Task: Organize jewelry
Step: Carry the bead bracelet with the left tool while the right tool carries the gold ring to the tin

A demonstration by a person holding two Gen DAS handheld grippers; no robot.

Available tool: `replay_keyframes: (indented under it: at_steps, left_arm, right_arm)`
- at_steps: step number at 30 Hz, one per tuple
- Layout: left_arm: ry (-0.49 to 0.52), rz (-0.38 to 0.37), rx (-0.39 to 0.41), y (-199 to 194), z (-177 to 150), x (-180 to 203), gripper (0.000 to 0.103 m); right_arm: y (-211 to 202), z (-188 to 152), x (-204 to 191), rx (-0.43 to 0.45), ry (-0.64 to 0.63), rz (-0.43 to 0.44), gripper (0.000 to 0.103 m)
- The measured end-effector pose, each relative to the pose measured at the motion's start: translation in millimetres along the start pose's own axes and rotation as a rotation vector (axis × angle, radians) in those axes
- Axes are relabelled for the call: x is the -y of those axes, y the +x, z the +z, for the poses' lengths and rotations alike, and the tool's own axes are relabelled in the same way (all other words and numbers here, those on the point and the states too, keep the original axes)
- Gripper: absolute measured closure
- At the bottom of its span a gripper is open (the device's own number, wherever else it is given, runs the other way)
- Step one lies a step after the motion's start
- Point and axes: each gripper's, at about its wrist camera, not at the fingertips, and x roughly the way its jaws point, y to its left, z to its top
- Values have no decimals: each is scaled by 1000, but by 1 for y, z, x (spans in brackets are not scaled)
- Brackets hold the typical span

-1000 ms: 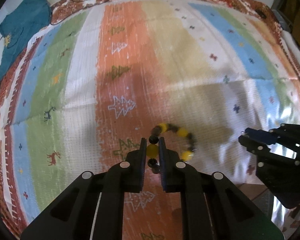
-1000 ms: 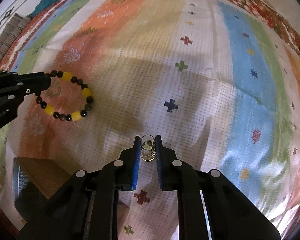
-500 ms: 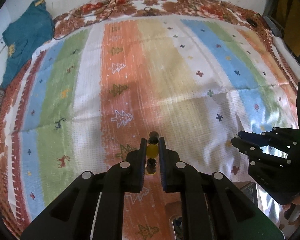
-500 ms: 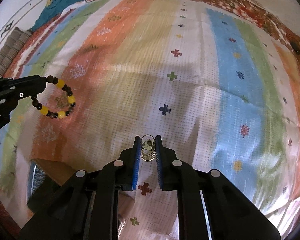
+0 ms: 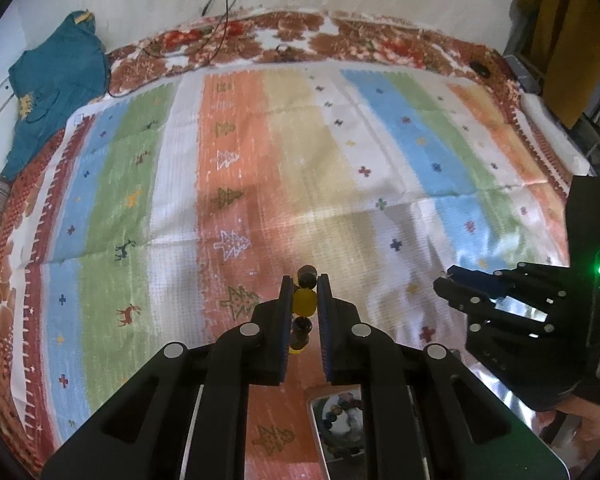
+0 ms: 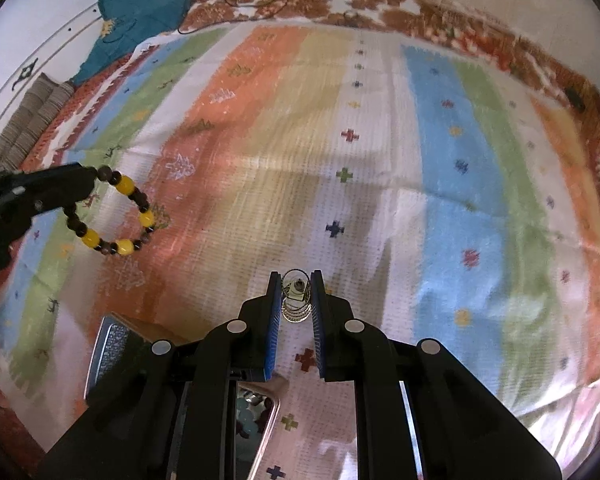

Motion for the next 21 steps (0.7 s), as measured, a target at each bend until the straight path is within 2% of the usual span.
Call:
replay_keyframes:
  at_steps: [12, 21]
  left_arm:
    - [32, -50, 35, -29, -14, 20, 92]
    - [55, -62, 73, -51, -26, 32, 92]
  right_arm:
    - [-31, -7, -7, 82, -22, -35, 87]
    - [-53, -21, -13, 140, -19, 22, 87]
